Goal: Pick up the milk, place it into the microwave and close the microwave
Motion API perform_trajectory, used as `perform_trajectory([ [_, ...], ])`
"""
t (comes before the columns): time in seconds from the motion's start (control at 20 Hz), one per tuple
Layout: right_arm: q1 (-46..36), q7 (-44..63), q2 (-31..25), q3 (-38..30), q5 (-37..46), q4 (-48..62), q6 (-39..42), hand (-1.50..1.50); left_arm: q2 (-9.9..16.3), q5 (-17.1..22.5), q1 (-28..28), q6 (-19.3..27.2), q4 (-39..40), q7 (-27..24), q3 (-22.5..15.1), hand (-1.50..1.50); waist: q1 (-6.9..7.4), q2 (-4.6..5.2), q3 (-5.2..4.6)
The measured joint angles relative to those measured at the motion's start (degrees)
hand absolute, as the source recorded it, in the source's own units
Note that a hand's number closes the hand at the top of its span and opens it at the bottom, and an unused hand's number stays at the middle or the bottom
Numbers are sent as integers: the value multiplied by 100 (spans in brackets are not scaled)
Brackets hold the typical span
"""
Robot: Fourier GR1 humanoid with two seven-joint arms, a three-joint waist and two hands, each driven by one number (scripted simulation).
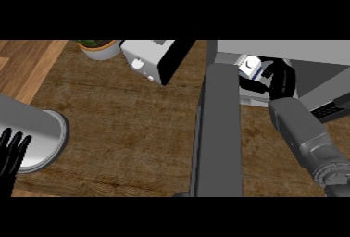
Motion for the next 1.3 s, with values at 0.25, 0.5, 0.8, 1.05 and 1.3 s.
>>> perform_trajectory([
  [0.25, -44, 90, 46, 118, 136, 38, -107, -150, 23, -31, -93, 8, 89, 25, -20, -150, 59, 11, 3],
  [0.5, -82, 109, 177, 162, 200, -41, -256, -150, 37, -76, -193, 36, 191, 1, -17, -150, 61, 0, 1],
  [0.8, -163, 170, 287, 231, 294, -29, -320, -150, 77, -116, -288, 30, 290, -7, -25, -150, 52, -13, -2],
  [1.05, -170, 192, 364, 265, 345, -7, -292, -150, 73, -183, -349, 21, 383, -79, -55, -150, 15, -31, -4],
  [1.3, -136, 165, 429, 254, 351, -41, -245, -150, 57, -259, -370, 4, 471, -167, -91, -150, -21, -46, -5],
])
